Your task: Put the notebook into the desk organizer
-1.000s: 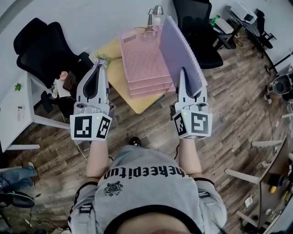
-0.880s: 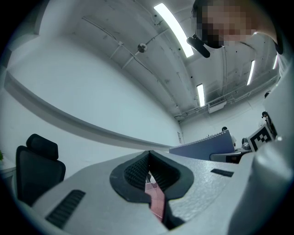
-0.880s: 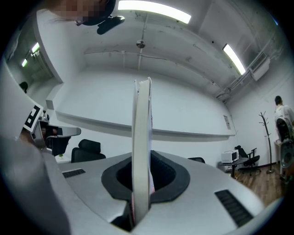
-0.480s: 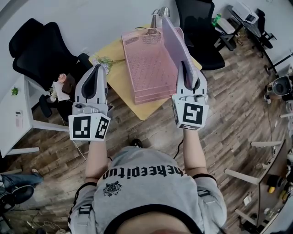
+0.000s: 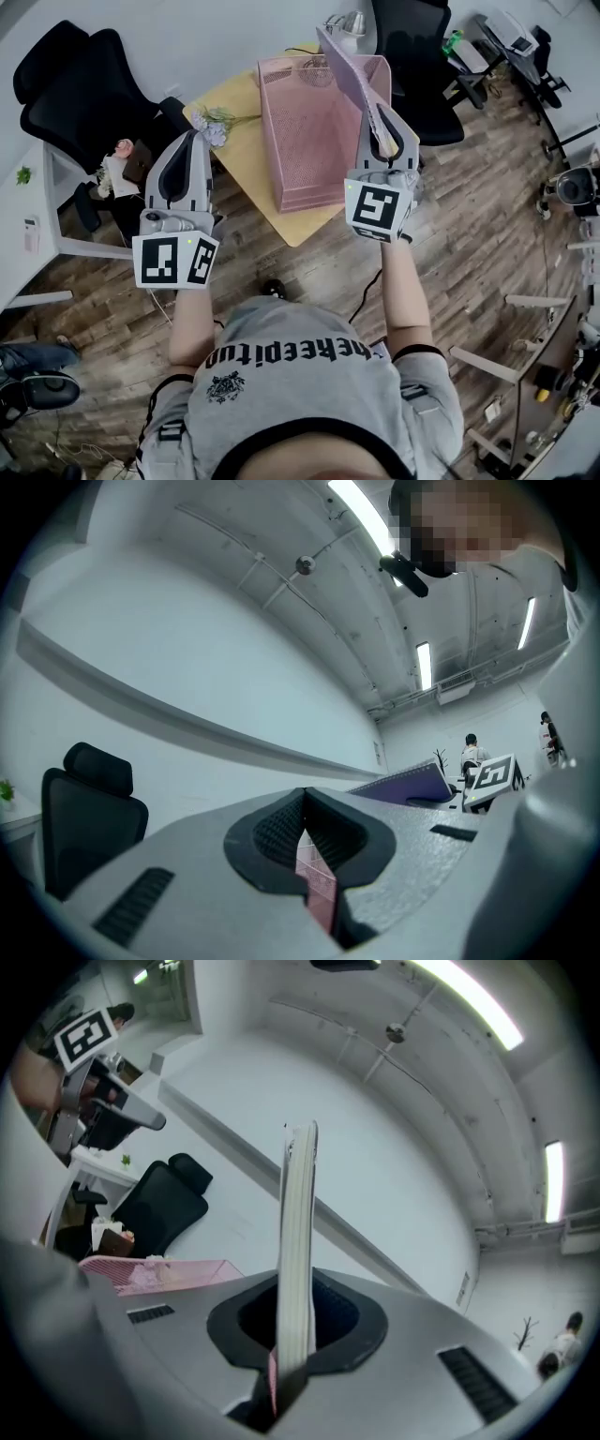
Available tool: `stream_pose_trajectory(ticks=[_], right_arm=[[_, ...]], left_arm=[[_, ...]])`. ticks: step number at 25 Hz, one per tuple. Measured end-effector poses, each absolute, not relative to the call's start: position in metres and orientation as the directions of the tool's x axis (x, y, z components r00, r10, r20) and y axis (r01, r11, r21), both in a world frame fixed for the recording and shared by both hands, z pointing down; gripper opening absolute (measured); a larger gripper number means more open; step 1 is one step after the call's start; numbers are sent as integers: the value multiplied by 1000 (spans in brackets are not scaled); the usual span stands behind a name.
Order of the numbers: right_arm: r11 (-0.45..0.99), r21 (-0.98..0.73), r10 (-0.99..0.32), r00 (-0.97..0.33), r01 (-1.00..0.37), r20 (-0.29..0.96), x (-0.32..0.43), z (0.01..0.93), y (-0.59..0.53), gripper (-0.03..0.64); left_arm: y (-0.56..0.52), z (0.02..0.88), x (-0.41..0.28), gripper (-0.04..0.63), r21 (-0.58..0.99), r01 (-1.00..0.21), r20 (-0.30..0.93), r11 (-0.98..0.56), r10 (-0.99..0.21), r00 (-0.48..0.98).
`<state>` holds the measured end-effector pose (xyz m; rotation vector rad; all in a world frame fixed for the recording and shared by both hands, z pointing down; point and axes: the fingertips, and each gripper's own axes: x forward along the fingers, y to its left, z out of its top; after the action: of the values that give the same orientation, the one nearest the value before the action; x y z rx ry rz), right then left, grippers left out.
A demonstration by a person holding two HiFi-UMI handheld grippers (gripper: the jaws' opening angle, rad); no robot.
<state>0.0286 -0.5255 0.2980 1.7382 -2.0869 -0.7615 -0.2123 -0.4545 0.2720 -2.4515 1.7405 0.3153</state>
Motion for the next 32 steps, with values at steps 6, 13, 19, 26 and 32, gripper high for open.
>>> stream_pose_trajectory(ticks=[6, 13, 19, 26, 32], right_arm=[[89, 763, -979, -198, -640, -52, 11, 319, -548, 32], [129, 874, -964, -267, -469, 0, -15, 341, -552, 32], [243, 918, -931, -342, -312, 130, -32, 376, -545, 32], [345, 911, -907, -332, -226, 261, -32, 414, -549, 32], [457, 869, -860, -346, -191, 376, -37, 431, -553, 32]], left_arm=[[-460, 281, -226, 3, 38, -948, -222, -315, -928, 299], [-465, 286, -236, 3, 45, -950, -212, -308, -933, 292], [-468, 290, -238, 3, 51, -948, -208, -314, -932, 297], [-469, 293, -243, 3, 52, -949, -198, -310, -935, 294], [-469, 297, -246, 3, 52, -950, -190, -308, -937, 294]])
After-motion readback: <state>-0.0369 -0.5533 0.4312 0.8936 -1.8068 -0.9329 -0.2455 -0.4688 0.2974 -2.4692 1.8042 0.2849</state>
